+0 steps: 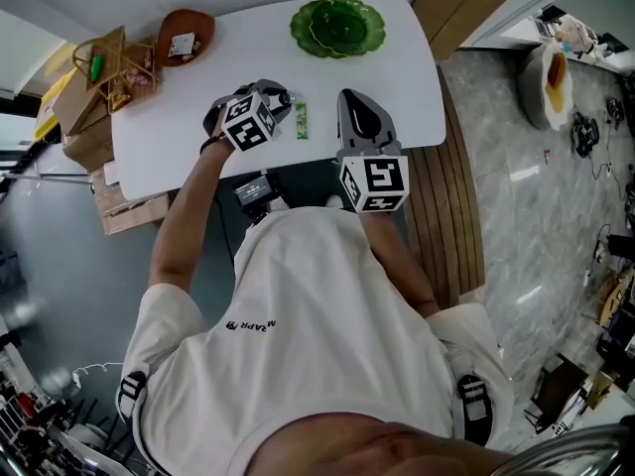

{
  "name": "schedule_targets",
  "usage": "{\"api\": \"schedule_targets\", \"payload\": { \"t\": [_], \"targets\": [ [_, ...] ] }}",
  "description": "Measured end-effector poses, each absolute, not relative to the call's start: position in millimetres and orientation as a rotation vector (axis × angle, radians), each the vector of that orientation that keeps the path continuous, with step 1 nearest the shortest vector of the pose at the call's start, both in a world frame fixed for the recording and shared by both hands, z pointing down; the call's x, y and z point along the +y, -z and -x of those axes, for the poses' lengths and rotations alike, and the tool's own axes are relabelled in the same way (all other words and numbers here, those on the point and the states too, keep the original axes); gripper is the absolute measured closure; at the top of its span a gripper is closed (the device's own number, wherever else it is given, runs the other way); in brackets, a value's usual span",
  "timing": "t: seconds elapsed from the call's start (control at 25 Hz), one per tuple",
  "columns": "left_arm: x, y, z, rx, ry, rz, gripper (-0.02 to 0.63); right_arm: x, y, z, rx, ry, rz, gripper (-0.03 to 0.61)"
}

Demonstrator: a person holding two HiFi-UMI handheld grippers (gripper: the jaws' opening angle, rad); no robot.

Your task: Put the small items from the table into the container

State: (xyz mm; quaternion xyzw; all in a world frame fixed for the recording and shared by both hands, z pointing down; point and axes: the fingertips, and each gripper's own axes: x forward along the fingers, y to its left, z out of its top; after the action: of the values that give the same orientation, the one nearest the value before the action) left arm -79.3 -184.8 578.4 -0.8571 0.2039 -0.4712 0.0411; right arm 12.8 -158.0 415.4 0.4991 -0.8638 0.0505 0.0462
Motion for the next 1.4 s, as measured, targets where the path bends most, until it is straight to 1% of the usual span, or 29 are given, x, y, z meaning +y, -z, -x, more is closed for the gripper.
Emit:
{"api": "schedule_targets", "payload": {
  "t": [0.44,1.0,1.4],
  "targets": [
    [-211,-545,50,0.828,1.202,2.704,0.479,-156,-414,-31,-2.596,-0.158,-1.591,0.572],
    [-246,-519,23,1.028,0.966,2.781,0.479,-156,-415,-42,-2.568,-0.148,-1.629,0.571],
    [-275,-521,13,1.126,0.921,2.75,0.48,-160,-417,-49,-2.538,-0.128,-1.645,0.572]
  ]
}}
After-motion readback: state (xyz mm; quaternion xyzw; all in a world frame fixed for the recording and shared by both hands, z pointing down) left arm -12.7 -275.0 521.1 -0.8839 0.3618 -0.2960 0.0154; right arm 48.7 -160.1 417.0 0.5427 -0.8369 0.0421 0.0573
